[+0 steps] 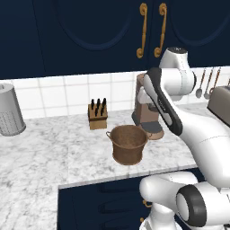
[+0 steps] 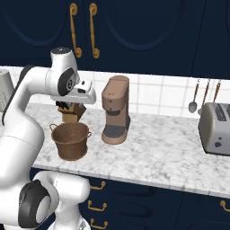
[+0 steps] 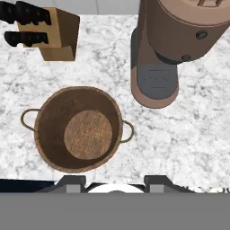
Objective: Open the cabinet, pick up the bread from the cabinet and place it in the basket. Then move the basket to the dining counter.
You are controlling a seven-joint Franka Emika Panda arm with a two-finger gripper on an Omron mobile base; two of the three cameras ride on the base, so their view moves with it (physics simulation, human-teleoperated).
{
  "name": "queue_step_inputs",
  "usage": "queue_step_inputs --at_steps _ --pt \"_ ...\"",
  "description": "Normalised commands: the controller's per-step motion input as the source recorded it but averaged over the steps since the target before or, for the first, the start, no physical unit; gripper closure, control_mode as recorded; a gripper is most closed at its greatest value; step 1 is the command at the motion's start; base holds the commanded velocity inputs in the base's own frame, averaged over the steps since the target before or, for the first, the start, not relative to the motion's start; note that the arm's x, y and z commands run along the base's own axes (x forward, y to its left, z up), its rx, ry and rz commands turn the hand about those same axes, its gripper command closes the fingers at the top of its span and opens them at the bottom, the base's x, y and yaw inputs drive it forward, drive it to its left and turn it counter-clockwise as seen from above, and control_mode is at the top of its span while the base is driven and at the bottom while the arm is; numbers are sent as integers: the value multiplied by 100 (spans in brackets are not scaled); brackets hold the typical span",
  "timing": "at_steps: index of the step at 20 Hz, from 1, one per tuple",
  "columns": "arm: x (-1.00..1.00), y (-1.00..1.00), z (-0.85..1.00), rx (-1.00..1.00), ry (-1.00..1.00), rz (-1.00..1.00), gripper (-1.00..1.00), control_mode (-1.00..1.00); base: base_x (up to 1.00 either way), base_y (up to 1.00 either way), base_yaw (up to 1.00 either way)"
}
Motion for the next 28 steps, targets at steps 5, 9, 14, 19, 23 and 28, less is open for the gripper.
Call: queue_step_inputs --at_steps 5,9,14,19,23,28 --pt "0 0 0 0 0 0 -100 -100 0 0 0" --pt "0 -3 12 10 -11 -2 -100 -100 0 0 0" --pt "64 18 84 -7 -21 -6 -100 -100 0 0 0" --pt "67 17 100 -14 -28 -5 -100 -100 0 0 0" --pt "21 -1 100 -17 -23 -18 -100 -100 0 0 0" --pt "9 -17 58 7 -22 -9 -100 -100 0 0 0"
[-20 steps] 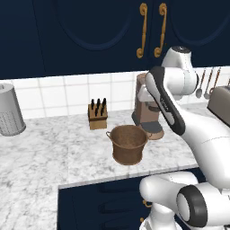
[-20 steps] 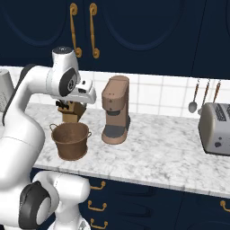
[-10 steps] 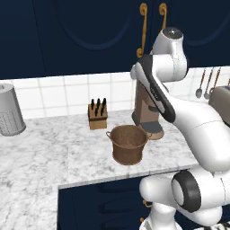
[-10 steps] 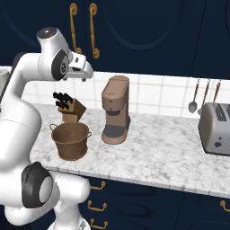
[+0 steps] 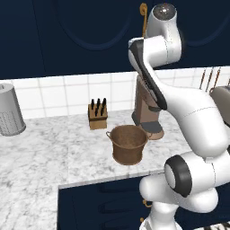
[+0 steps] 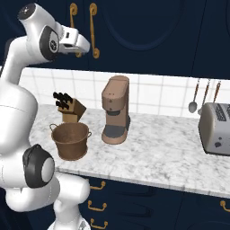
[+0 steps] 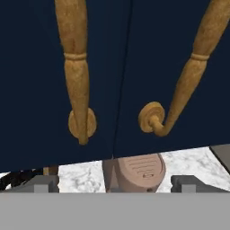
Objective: Open the cabinet, pick up the bread from the cabinet and place it in the basket. Then move the basket to the dining counter.
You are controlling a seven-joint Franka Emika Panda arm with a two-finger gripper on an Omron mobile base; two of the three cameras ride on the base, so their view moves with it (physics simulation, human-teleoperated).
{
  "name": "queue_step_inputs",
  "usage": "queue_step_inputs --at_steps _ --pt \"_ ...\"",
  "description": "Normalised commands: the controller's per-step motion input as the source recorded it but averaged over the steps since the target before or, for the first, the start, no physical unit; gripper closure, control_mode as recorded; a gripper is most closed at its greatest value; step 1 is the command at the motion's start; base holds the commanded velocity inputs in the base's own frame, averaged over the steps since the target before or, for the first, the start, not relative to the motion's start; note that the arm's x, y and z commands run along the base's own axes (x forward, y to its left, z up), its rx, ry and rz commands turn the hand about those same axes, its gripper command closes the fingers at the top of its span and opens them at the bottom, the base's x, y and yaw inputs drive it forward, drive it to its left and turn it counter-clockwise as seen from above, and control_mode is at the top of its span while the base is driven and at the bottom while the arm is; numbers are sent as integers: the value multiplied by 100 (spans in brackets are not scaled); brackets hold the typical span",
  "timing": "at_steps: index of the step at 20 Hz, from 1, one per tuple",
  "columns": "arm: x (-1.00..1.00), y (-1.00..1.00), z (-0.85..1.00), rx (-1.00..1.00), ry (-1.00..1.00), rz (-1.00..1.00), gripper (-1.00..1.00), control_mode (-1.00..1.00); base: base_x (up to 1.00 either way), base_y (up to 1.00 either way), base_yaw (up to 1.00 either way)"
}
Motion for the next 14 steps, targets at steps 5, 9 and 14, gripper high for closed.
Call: queue_step_inputs --at_steps 5,9,14 --pt "19 5 60 7 1 2 -100 -100 0 0 0" --pt "44 4 28 -1 1 5 -100 -100 0 0 0" --pt "31 24 2 0 0 10 -100 -100 0 0 0"
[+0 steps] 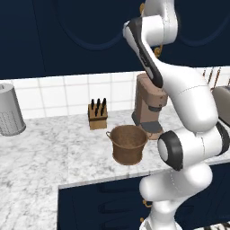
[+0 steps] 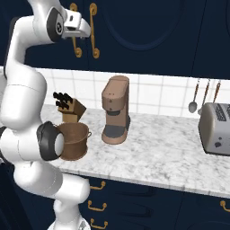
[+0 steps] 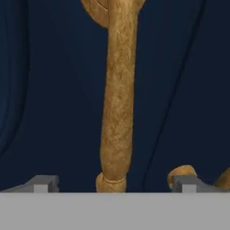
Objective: Open the cabinet, pick up the bread from the cabinet and place it in the basket. Then move the basket to the dining counter.
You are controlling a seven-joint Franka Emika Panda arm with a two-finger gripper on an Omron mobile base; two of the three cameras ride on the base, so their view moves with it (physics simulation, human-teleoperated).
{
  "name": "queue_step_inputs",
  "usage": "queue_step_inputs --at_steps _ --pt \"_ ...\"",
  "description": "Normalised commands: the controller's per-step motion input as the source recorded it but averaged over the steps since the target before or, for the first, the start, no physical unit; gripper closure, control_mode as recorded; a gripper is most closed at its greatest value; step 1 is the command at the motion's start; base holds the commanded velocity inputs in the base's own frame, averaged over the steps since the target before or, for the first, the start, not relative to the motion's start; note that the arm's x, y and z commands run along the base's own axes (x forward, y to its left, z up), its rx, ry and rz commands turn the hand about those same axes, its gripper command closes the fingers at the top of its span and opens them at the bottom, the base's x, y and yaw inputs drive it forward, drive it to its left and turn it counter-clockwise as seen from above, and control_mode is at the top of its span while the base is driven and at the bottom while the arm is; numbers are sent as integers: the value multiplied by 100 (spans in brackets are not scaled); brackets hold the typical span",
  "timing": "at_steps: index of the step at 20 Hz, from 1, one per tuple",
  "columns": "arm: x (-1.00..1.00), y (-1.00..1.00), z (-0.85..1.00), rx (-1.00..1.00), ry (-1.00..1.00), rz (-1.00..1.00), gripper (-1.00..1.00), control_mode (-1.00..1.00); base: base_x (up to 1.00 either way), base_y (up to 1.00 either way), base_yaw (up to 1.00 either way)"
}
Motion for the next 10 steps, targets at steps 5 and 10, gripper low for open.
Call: queue_step_inputs --at_steps 5,10 --pt "42 -4 -22 0 0 4 -100 -100 0 0 0" --pt "38 -9 -34 0 -8 2 -100 -100 0 0 0"
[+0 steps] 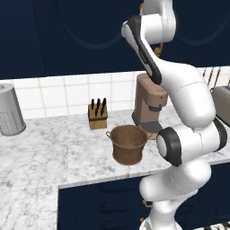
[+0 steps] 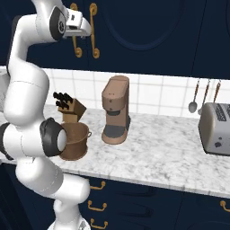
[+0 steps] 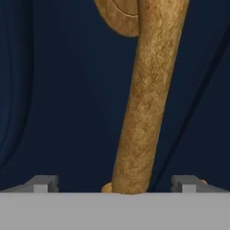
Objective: Open the cabinet, pick up the bread from the cabinet and place it in the basket. Then move the basket to the dining counter.
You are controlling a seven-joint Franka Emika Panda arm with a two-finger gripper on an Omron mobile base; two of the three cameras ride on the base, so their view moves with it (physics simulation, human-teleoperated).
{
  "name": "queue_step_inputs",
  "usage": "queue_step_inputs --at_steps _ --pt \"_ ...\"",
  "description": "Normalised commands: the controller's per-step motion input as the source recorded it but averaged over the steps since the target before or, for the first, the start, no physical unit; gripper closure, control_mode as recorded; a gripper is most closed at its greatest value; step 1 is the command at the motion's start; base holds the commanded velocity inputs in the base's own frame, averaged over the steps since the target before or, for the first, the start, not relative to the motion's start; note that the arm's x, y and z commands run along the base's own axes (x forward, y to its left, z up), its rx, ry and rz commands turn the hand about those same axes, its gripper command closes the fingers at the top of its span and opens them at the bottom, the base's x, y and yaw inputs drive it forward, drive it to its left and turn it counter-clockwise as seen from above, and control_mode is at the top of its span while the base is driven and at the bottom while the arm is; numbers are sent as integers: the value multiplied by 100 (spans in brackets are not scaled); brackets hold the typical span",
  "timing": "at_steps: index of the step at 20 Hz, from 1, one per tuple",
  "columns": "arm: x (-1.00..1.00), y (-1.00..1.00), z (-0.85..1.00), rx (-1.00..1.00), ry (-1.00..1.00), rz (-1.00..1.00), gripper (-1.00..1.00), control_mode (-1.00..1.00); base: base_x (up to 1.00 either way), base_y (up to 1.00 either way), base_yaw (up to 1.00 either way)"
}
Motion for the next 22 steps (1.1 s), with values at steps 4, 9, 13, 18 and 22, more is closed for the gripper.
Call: queue_step_inputs --at_steps 4,9,13,18,22 --pt "35 -1 -43 0 -28 2 -100 -100 0 0 0" --pt "49 0 -11 0 -6 2 100 -100 0 0 0" --pt "25 0 0 0 0 1 100 -100 0 0 0" --pt "-58 37 0 -2 -3 -2 100 -100 0 0 0" --pt "-100 61 -1 -3 -9 -1 100 -100 0 0 0"
